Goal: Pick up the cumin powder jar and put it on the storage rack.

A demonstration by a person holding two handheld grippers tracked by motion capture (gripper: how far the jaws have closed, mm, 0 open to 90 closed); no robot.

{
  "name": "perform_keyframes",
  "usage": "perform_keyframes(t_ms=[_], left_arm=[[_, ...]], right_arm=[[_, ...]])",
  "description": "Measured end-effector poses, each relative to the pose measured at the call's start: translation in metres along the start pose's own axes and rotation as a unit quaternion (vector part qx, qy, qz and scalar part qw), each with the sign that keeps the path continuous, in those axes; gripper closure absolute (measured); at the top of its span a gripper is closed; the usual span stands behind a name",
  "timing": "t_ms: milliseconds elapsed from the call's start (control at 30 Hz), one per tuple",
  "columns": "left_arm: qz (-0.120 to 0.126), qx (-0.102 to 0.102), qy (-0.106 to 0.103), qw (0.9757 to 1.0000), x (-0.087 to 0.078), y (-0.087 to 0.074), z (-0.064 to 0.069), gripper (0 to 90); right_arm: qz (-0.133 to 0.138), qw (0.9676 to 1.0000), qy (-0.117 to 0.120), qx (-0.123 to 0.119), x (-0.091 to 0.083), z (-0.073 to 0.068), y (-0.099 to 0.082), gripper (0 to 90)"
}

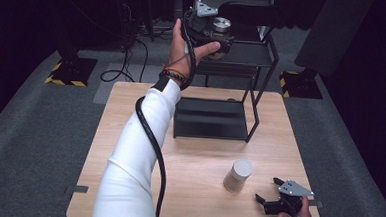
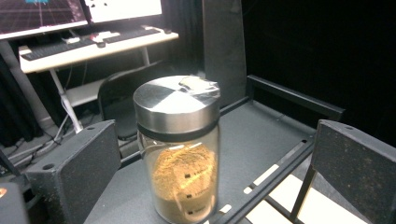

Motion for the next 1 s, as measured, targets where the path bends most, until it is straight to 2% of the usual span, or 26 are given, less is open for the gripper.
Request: perform_keyframes(t_ms=[100, 400, 667, 867, 933, 1000], left_arm=[[0.0, 0.012, -0.003, 0.9999, -0.005, -0.006, 0.005, 1.3], [0.005, 0.006, 0.003, 1.0, -0.015, -0.024, 0.013, 1.1], [0.007, 0.006, -0.006, 0.9999, -0.024, -0.047, 0.013, 1.1], [0.008, 0.021, -0.013, 0.9997, -0.029, -0.065, 0.019, 0.8], [0.009, 0.019, -0.021, 0.9996, -0.03, -0.073, 0.02, 0.8], [0.009, 0.018, -0.019, 0.9996, -0.031, -0.076, 0.022, 0.6]], right_arm=[[0.001, 1.0, -0.001, -0.001, 0.0, 0.0, 0.0, 0.1], [0.002, 1.0, -0.002, -0.003, 0.0, -0.001, 0.0, 0.1], [0.001, 1.0, -0.001, -0.003, 0.0, 0.0, 0.0, 0.1], [0.001, 1.0, 0.0, -0.002, 0.0, 0.0, 0.0, 0.2], [0.0, 1.0, 0.001, -0.001, 0.0, 0.0, 0.0, 0.2], [0.0, 1.0, 0.001, -0.001, 0.0, 0.0, 0.0, 0.2]])
Point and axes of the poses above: each handheld gripper's, and its own axes: x roughly forward along the jaws, y roughly out of its top, z roughly to its right, the point moved 6 cm from there along x, roughly forward along the jaws, and after that the axes turned 15 degrees about -z, right-handed, at the moved point
